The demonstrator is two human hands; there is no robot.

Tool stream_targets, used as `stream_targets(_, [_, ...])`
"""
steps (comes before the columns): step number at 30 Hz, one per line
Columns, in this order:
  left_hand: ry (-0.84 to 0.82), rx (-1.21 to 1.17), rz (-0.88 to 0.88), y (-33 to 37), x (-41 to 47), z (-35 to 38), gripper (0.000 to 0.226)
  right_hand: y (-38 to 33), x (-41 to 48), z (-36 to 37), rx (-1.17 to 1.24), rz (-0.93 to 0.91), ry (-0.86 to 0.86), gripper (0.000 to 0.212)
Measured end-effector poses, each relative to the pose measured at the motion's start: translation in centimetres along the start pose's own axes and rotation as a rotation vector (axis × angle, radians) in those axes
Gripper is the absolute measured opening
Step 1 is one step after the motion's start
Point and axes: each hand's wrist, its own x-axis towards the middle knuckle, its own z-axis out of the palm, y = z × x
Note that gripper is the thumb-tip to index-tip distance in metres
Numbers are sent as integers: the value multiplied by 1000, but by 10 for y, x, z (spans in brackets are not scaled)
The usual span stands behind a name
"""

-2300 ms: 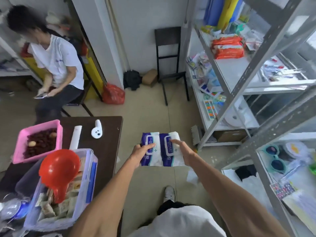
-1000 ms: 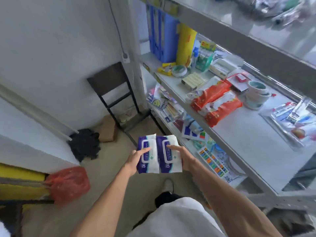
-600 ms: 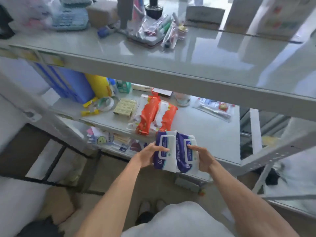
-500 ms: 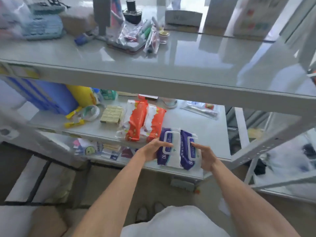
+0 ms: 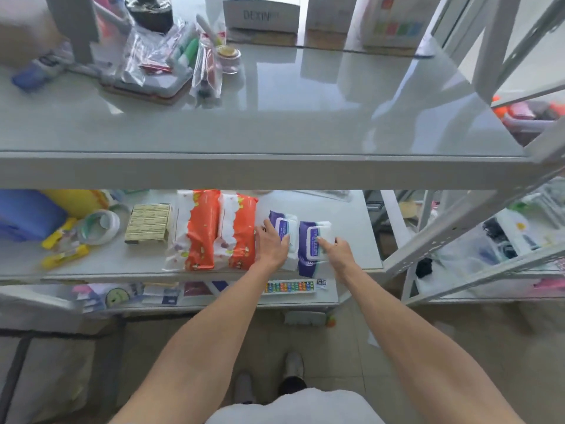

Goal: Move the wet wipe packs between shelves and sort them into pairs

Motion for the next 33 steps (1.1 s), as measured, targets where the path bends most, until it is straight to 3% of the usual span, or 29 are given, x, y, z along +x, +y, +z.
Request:
stream_targets(1, [58,90,78,-1,0,2,61,-3,0,5,-98,-43,37,44])
stream_targets(3, [93,201,286,-5,1,7,61,-4,0,13,-283,-98,135,44])
stream_targets(6, [-62,307,470,-14,2,13,53,-1,-3,20,-561,-172,363,49])
stream_targets(8, [-104,359,460,-19,1,15,51,-4,-7,25,-576,-213,374,45])
stream_targets(13, [-20,445,334,-19,3,10,64,-24,-1,50,-566,-235,278,45])
stream_targets(17, [-44,402,298,-14,1,8,68,-27,1,54,-579,-218,244,47])
stream_targets(22, [57,156,436,4,-20,12,39,-17,-9,37,-479,-172,311,36])
stream_targets(26, [-227,157,591,33,-48,30,16,10,-33,0,-360,-143,418,28])
stream_targets(30, [-526,234,718,68,-72,67,13,59,-76,-66,-323,-2,478,25])
stream_targets(33, [-734,319,853,101,-104,102,17,111,-118,-120,-221,209,617,23])
